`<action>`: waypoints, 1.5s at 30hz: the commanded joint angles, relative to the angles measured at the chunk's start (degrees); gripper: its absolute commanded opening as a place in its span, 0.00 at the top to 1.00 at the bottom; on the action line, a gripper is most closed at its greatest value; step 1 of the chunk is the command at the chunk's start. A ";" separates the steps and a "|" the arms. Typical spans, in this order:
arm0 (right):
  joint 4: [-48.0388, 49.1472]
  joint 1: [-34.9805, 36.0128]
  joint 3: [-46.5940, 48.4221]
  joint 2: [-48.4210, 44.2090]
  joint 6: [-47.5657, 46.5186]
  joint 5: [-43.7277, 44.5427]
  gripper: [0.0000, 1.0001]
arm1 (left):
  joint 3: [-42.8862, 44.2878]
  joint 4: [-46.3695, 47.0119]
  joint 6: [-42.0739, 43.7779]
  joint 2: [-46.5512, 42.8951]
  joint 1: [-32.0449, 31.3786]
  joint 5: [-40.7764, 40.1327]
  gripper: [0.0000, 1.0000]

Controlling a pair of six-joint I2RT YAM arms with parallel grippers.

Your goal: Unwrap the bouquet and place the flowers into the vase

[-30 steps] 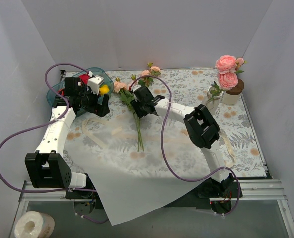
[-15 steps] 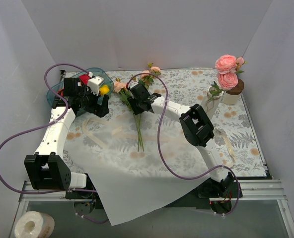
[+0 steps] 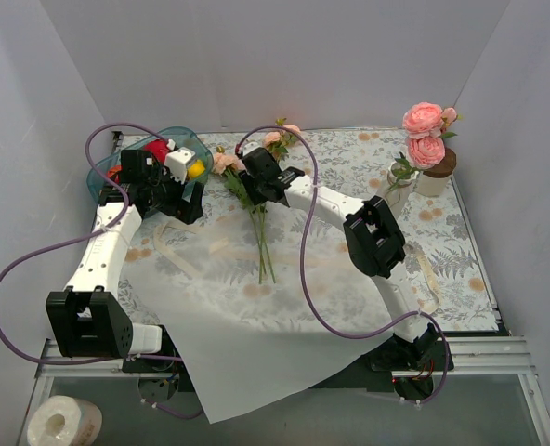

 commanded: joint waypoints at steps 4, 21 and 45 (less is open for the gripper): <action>1.81 -0.56 -3.63 -1.70 1.49 -0.15 0.48 | -0.66 0.55 1.08 -3.21 0.23 -0.10 0.02; 4.36 0.32 -4.51 -1.27 -0.18 -6.84 0.53 | -1.71 1.08 1.52 -3.12 0.23 -0.27 0.02; 2.95 0.32 0.06 5.33 1.31 -8.77 0.59 | -1.89 1.43 2.13 -1.89 0.23 -0.98 0.02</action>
